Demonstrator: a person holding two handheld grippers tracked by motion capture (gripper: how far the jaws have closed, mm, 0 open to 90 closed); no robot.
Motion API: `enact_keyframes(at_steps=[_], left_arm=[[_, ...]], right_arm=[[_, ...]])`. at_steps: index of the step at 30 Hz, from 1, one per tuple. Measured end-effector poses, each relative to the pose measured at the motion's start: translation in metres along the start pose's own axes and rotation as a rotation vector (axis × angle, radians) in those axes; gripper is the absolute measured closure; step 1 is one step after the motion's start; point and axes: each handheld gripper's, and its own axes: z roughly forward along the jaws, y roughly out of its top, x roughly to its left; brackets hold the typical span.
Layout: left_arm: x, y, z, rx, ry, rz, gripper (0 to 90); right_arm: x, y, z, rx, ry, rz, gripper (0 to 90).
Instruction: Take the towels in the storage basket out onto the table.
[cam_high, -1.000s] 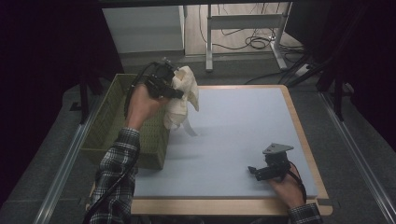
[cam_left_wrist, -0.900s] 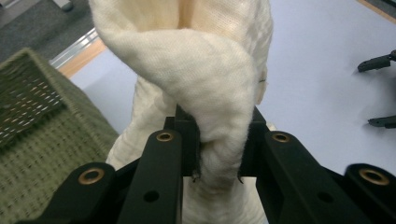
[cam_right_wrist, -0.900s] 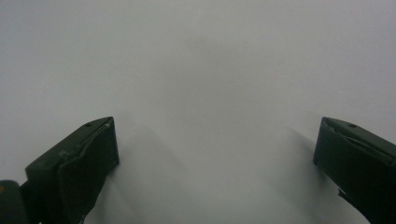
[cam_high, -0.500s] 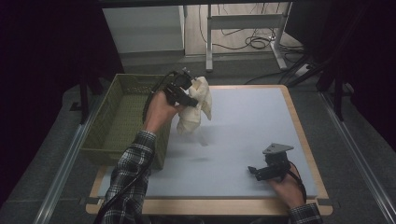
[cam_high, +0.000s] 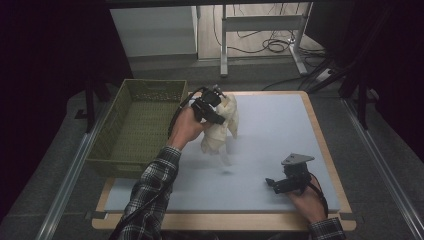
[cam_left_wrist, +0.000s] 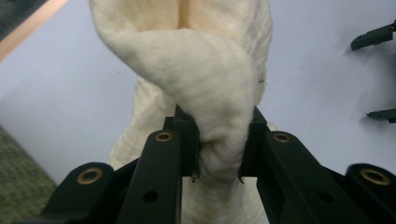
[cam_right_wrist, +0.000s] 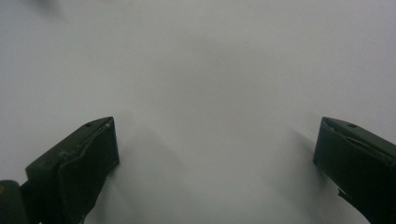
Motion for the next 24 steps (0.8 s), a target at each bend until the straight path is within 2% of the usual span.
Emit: enact_keyframes(at_steps=[5,6,7,8,9,10,17,24], left_arm=[[-0.011,0.001,0.023,0.008,-0.022,0.009,75.2],[-0.011,0.001,0.023,0.008,-0.022,0.009,75.2],[-0.014,0.001,0.031,0.015,-0.028,0.017,75.2],[-0.014,0.001,0.031,0.015,-0.028,0.017,75.2],[-0.018,0.001,0.039,0.017,-0.038,0.018,75.2],[-0.018,0.001,0.039,0.017,-0.038,0.018,75.2],[-0.027,-0.002,0.068,0.031,-0.054,0.026,74.8],[-0.031,-0.009,0.090,0.028,-0.061,0.029,73.6]], right_arm=[[0.000,0.000,0.000,-0.001,-0.001,0.000,0.0],[0.000,0.000,0.000,-0.001,-0.001,0.000,0.0],[0.000,0.000,0.000,-0.001,-0.001,0.000,0.0],[0.000,0.000,0.000,-0.001,-0.001,0.000,0.0],[0.000,0.000,0.000,-0.001,-0.002,-0.002,0.0],[0.000,0.000,0.000,-0.001,-0.002,-0.002,0.0],[0.000,0.000,0.000,-0.001,0.000,-0.002,0.0],[0.000,0.000,0.000,-0.001,0.001,-0.001,0.0]])
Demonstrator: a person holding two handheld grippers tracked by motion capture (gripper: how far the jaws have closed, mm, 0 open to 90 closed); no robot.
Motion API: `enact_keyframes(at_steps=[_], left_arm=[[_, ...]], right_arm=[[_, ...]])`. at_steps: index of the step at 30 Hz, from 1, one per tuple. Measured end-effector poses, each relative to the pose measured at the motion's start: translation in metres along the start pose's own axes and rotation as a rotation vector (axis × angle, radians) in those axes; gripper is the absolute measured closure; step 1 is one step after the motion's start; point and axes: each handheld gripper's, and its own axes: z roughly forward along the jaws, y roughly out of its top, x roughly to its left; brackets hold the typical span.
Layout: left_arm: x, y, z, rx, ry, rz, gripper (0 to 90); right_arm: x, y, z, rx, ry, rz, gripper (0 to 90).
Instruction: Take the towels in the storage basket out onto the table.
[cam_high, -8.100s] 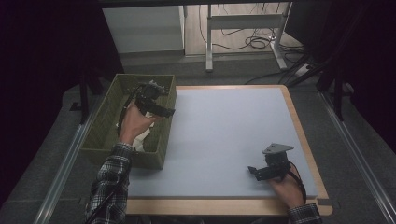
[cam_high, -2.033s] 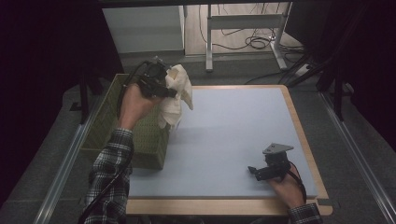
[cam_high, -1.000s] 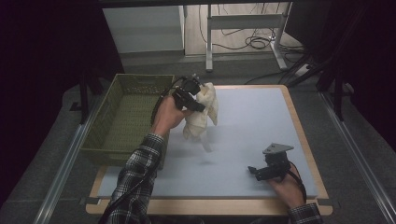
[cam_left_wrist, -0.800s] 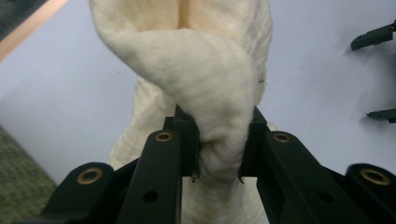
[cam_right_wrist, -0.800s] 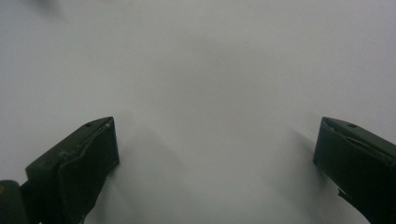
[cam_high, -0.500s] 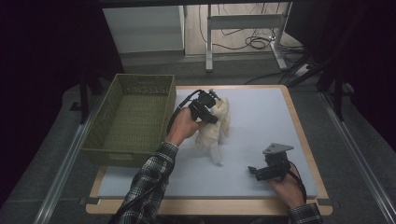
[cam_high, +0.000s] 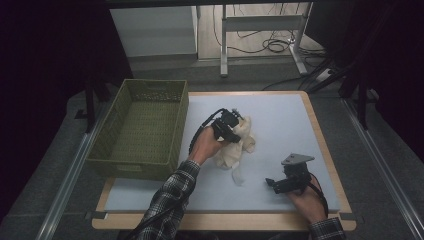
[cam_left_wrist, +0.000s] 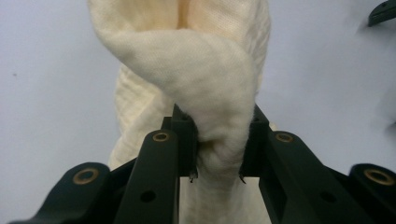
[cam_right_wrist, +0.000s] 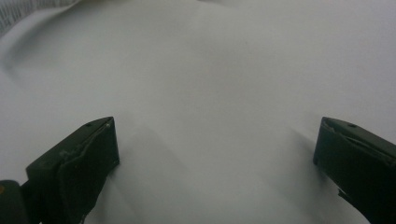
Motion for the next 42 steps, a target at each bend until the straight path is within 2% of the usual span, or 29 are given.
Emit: enact_keyframes(at_steps=[10,14,15,16,17,18,19,23,25,29,32,34,35,38,40,42], left_arm=[[-0.003,-0.007,0.023,0.026,-0.011,0.010,71.8],[-0.005,-0.010,0.035,0.029,-0.009,0.010,67.9],[-0.005,-0.011,0.036,0.017,-0.018,0.005,59.9],[-0.005,-0.011,0.036,0.017,-0.018,0.005,56.0],[-0.005,-0.011,0.035,0.010,-0.025,0.001,56.0],[-0.005,-0.010,0.034,-0.001,-0.027,-0.002,45.8],[-0.005,-0.009,0.029,-0.018,-0.028,-0.004,41.0],[-0.006,-0.010,0.018,-0.056,-0.018,0.002,32.3],[-0.007,-0.011,0.011,-0.070,-0.015,0.003,31.4],[-0.011,-0.016,0.000,-0.087,-0.012,0.003,32.1],[-0.016,-0.021,-0.005,-0.095,-0.018,0.018,38.0],[-0.021,-0.025,-0.008,-0.092,-0.034,0.033,43.4],[-0.027,-0.030,-0.010,-0.088,-0.048,0.055,45.8],[-0.033,-0.033,-0.010,-0.092,-0.070,0.067,52.3],[-0.040,-0.037,-0.006,-0.095,-0.106,0.079,57.7],[-0.044,-0.039,-0.002,-0.087,-0.116,0.092,60.8]], right_arm=[[0.000,0.000,0.000,0.000,-0.001,0.001,0.0],[0.000,0.000,0.000,0.000,-0.002,0.000,0.0],[0.000,0.000,0.000,0.000,-0.001,0.000,0.0],[0.000,0.000,0.000,0.000,-0.001,0.000,0.0],[0.000,0.000,0.000,0.000,-0.002,0.000,0.0],[0.000,0.000,0.000,0.000,-0.001,0.000,0.0],[0.000,0.000,0.000,0.000,-0.001,0.001,0.1],[0.000,0.000,0.000,0.000,0.001,0.001,0.1],[0.000,0.000,0.000,0.000,0.001,0.001,0.1],[0.000,0.000,0.000,0.001,0.000,0.001,0.1],[0.000,0.000,0.000,0.001,0.000,0.001,0.0],[0.000,0.000,0.000,0.001,-0.001,0.002,0.1],[0.000,0.000,0.000,0.001,-0.001,0.000,0.1],[0.000,0.000,0.000,0.002,0.000,0.000,0.0],[0.000,0.000,0.000,0.002,-0.001,0.000,0.0],[0.000,0.000,0.000,0.002,-0.001,0.000,0.1]])
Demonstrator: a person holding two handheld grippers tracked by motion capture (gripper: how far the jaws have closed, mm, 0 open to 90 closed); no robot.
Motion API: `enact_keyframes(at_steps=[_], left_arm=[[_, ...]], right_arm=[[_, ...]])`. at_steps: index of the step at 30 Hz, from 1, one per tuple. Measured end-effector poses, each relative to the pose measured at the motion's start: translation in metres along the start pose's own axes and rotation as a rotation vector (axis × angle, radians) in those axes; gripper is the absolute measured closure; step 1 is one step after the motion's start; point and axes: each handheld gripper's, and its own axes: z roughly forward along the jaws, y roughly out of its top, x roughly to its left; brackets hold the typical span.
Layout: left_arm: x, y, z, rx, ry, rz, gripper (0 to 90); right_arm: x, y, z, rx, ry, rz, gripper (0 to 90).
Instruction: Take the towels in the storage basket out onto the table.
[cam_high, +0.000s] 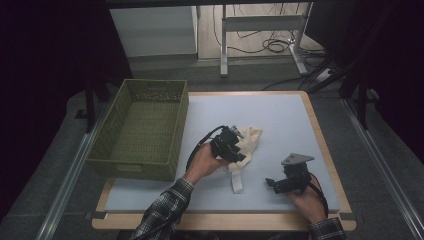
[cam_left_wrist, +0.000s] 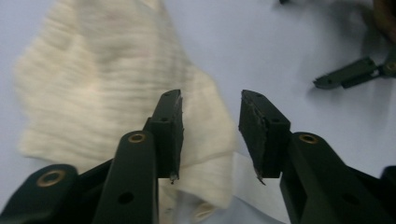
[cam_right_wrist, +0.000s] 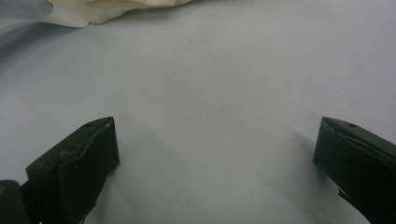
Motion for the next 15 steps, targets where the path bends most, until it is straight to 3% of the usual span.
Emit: enact_keyframes(at_steps=[6,7,9,10,11,13,15], left_arm=[[-0.007,-0.008,0.021,0.037,-0.002,0.005,57.1],[-0.008,-0.010,0.027,0.057,0.026,0.016,57.7],[-0.010,-0.012,0.030,0.073,0.058,0.027,63.6],[-0.010,-0.012,0.030,0.073,0.058,0.027,69.5],[-0.010,-0.013,0.030,0.073,0.059,0.026,69.5],[-0.007,-0.011,0.023,0.046,0.045,0.008,83.1],[-0.005,-0.010,0.014,0.021,0.037,-0.007,84.6]], right_arm=[[0.000,0.000,0.000,0.001,0.000,0.001,0.1],[0.000,0.000,0.000,0.001,0.000,0.002,0.0],[0.000,0.000,0.000,0.001,0.000,0.002,0.0],[0.000,0.000,0.000,0.001,0.000,0.002,0.0],[0.000,0.000,0.000,0.000,0.000,0.002,0.0],[0.000,0.000,0.000,0.001,0.000,0.002,0.0],[0.000,0.000,0.000,0.001,0.000,0.002,0.1]])
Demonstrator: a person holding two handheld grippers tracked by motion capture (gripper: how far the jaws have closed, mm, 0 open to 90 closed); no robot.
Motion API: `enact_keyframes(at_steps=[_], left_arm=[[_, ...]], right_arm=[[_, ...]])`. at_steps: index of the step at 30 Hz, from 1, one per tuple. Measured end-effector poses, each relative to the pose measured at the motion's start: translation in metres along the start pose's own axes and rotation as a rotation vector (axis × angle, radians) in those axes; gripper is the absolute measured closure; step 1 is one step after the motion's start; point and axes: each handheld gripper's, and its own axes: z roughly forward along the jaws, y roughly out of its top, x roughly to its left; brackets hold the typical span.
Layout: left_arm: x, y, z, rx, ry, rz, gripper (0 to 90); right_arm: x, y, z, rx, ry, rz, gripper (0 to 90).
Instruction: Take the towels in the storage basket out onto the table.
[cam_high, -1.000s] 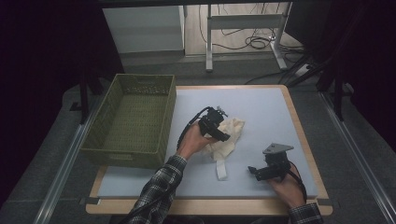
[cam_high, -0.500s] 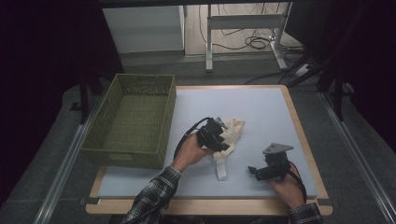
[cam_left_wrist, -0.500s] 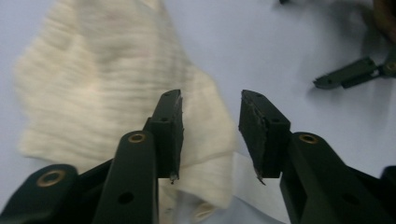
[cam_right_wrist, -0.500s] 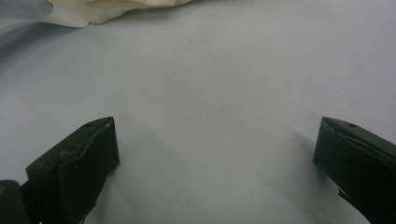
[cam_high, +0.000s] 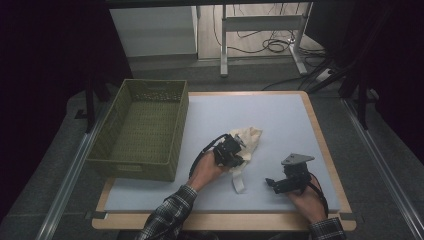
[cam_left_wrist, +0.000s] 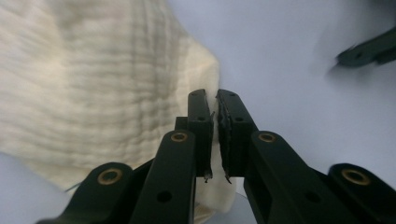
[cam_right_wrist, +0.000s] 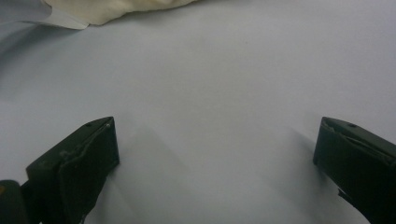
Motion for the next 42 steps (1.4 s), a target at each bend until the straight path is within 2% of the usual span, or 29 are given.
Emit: enact_keyframes(at_steps=[1,2,3,6,9,12,13,14,16,18,19,20,22,23,24,25,26,27,28,29,30,31,34,37,38,40,42], left_arm=[[0.000,0.000,0.000,0.000,0.000,0.000,84.9],[0.003,0.002,-0.010,-0.019,0.014,-0.008,85.0],[0.003,0.002,-0.010,-0.019,0.014,-0.008,85.1],[0.013,0.002,-0.030,-0.059,0.048,-0.038,85.1],[0.019,0.002,-0.037,-0.073,0.067,-0.053,85.1],[0.030,0.000,-0.049,-0.089,0.104,-0.095,85.0],[0.030,0.000,-0.049,-0.089,0.104,-0.095,85.0],[0.034,0.000,-0.052,-0.088,0.120,-0.104,85.0],[0.040,-0.001,-0.056,-0.088,0.134,-0.117,85.0],[0.049,0.000,-0.062,-0.086,0.162,-0.135,85.0],[0.049,0.000,-0.062,-0.086,0.162,-0.135,85.0],[0.052,0.000,-0.064,-0.086,0.174,-0.141,85.0],[0.057,0.001,-0.067,-0.084,0.187,-0.150,85.0],[0.061,0.001,-0.068,-0.083,0.200,-0.164,84.9],[0.064,0.002,-0.069,-0.077,0.206,-0.161,84.9],[0.064,0.002,-0.069,-0.077,0.206,-0.161,84.9],[0.068,0.002,-0.068,-0.080,0.212,-0.175,84.9],[0.068,0.002,-0.068,-0.080,0.212,-0.175,84.8],[0.071,0.003,-0.067,-0.082,0.216,-0.186,84.8],[0.071,0.003,-0.067,-0.082,0.216,-0.186,84.8],[0.074,0.003,-0.065,-0.077,0.221,-0.192,84.8],[0.074,0.003,-0.065,-0.077,0.221,-0.192,84.8],[0.079,0.002,-0.062,-0.088,0.223,-0.217,84.8],[0.082,0.002,-0.061,-0.086,0.226,-0.221,84.8],[0.084,0.001,-0.060,-0.092,0.227,-0.232,84.8],[0.084,0.001,-0.060,-0.095,0.229,-0.236,84.8],[0.087,-0.001,-0.059,-0.096,0.227,-0.246,84.8]], right_arm=[[0.000,0.000,0.000,0.000,0.000,0.000,0.0],[0.000,0.000,0.000,0.001,0.000,0.001,0.0],[0.000,0.000,0.000,0.001,0.000,0.001,0.0],[0.000,0.000,0.000,0.003,0.000,-0.003,0.0],[0.000,0.000,0.000,0.003,0.000,-0.004,0.0],[0.000,0.000,0.000,0.003,0.002,-0.002,0.5],[0.000,0.000,0.000,0.003,0.002,-0.002,0.5],[0.000,0.001,0.000,0.002,0.002,0.003,1.4],[0.000,0.002,-0.002,-0.003,-0.003,0.011,12.7],[0.000,0.006,-0.005,-0.010,0.026,0.008,28.8],[0.000,0.006,-0.005,-0.010,0.026,0.008,28.8],[0.001,0.007,-0.005,-0.013,0.039,0.015,32.9],[0.001,0.011,-0.003,-0.019,0.087,0.035,38.8],[0.002,0.016,0.000,-0.016,0.147,0.051,46.6],[0.004,0.018,0.002,-0.015,0.179,0.052,50.8],[0.004,0.018,0.002,-0.015,0.179,0.052,50.8],[0.007,0.025,0.005,-0.024,0.231,0.051,55.5],[0.007,0.025,0.005,-0.024,0.231,0.051,55.5],[0.011,0.033,0.011,-0.026,0.282,0.050,58.1],[0.011,0.033,0.011,-0.026,0.282,0.050,58.1],[0.017,0.042,0.016,-0.032,0.316,0.040,61.7],[0.017,0.042,0.016,-0.032,0.316,0.040,61.7],[0.033,0.062,0.025,-0.043,0.355,-0.010,64.2],[0.041,0.071,0.031,-0.046,0.369,-0.033,64.2],[0.049,0.079,0.038,-0.044,0.369,-0.053,61.9],[0.052,0.082,0.042,-0.040,0.368,-0.060,59.6],[0.061,0.087,0.056,-0.010,0.348,-0.083,57.1]])
